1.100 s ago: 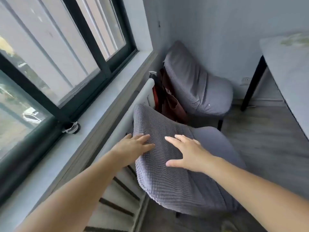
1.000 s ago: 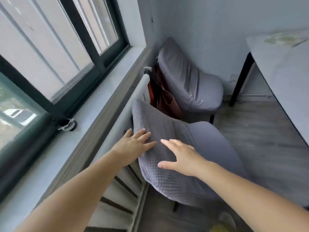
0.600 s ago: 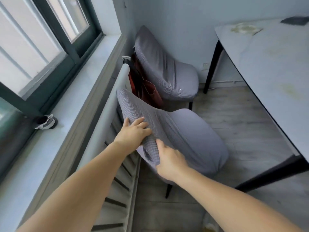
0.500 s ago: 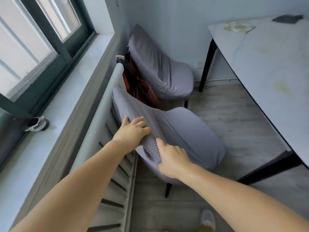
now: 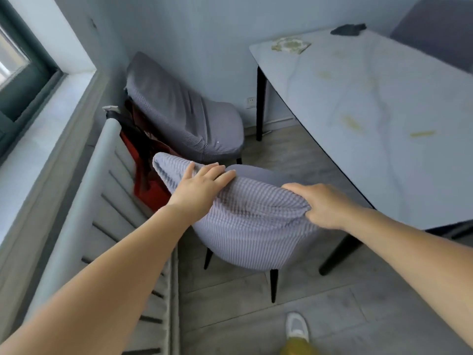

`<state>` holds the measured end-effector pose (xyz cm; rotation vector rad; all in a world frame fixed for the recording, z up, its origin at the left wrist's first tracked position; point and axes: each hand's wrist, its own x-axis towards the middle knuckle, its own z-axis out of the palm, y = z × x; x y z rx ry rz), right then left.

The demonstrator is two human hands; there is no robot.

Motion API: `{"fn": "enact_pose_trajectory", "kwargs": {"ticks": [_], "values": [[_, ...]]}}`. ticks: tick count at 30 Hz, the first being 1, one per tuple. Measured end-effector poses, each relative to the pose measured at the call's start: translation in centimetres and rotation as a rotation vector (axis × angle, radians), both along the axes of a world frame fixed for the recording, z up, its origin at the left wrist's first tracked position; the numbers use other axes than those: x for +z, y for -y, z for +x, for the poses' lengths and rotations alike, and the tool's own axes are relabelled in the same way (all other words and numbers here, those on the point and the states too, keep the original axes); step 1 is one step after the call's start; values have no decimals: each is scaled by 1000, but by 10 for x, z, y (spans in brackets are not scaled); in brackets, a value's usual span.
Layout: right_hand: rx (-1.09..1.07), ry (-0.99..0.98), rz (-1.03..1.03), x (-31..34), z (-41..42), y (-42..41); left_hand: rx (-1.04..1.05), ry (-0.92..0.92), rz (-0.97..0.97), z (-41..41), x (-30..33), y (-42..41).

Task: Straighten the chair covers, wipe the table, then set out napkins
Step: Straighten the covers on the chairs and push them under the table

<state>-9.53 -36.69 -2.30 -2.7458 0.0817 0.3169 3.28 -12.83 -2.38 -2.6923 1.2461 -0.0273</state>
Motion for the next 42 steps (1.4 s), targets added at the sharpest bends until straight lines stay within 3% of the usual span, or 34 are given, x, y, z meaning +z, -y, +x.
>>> {"fn": "enact_pose_trajectory", "kwargs": {"ticks": [6, 18, 23, 28, 32, 34, 38, 42], "values": [[-50, -40, -42, -6, -13, 42, 112, -80, 61, 8, -8, 21], [26, -215, -134, -39, -58, 66, -45, -148, 72, -48, -43, 26], [137, -345, -161, -45, -73, 49, -66, -152, 139, -70, -53, 15], [22, -635, -104, -38, -55, 49, -6, -175, 145, -72, -53, 18], [8, -449, 11, -47, -53, 24, -8, -309, 211, -70, -52, 18], [-1, -308, -66, -52, -58, 15, 27, -358, 232, -66, -50, 13], [-21, -226, -105, -55, -73, 5, 207, -258, 265, -66, -53, -5], [-14, -190, -76, -67, -91, -9, 474, -202, 149, -91, -62, -18]]}}
